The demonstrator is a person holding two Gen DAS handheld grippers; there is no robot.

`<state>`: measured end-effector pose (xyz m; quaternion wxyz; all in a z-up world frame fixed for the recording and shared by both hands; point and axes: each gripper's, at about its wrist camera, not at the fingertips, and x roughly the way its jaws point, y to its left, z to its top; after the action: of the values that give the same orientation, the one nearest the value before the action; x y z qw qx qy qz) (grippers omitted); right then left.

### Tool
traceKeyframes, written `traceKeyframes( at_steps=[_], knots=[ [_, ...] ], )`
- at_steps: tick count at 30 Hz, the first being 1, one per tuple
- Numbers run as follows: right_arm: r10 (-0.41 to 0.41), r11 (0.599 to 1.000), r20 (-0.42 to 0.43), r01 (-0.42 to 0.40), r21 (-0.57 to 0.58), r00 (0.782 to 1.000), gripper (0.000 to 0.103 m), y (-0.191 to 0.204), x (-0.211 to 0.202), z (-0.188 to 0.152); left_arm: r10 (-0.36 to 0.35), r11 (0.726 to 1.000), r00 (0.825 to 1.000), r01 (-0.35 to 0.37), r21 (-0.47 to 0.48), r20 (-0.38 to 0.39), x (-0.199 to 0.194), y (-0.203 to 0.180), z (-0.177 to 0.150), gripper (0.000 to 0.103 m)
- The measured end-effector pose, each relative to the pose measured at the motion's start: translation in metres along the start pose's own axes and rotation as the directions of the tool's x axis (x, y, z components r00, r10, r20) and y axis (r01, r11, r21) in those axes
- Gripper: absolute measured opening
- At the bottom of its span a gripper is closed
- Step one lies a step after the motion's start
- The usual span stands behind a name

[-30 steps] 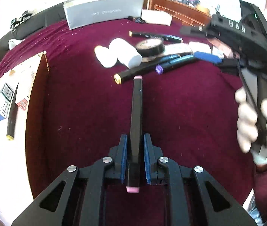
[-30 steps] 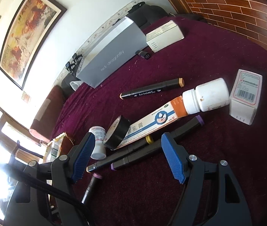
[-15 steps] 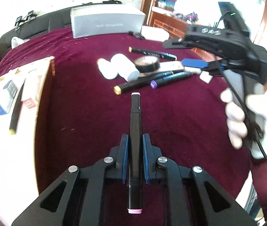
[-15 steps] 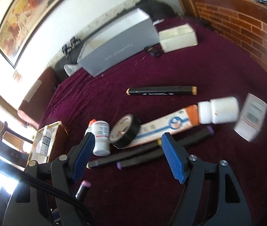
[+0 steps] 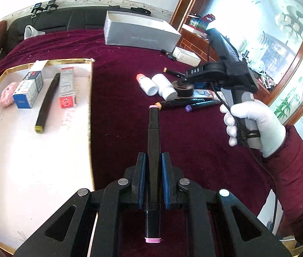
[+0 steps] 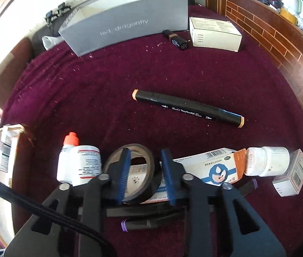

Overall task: Organize objects
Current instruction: 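Grasp the black tape roll with the right tool, then carry the tape roll into the tray and release it while the left tool carries the marker over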

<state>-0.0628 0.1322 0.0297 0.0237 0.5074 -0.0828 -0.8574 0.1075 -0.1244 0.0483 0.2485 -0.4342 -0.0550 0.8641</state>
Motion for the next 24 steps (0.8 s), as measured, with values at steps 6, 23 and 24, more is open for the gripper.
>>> traceKeyframes(
  at_steps=[6,23,24],
  knots=[
    [0.0,1.0,0.046,0.0,0.009,0.999,0.015,0.0,-0.017,-0.007,0.002,1.0,1.0,-0.002,-0.026,0.027,-0.01,0.012,-0.003,0.012],
    [0.233,0.967,0.16,-0.212,-0.138,0.959,0.015,0.079,-0.103,-0.034,0.225,0.961,0.969,-0.202,-0.191,0.103,-0.08,0.106,-0.005,0.012],
    [0.249,0.963,0.154,-0.227,-0.148,0.956,0.015,0.086,-0.103,-0.036,0.252,0.952,0.963,-0.229,-0.203,0.094,-0.082,0.117,-0.004,0.012]
  ],
)
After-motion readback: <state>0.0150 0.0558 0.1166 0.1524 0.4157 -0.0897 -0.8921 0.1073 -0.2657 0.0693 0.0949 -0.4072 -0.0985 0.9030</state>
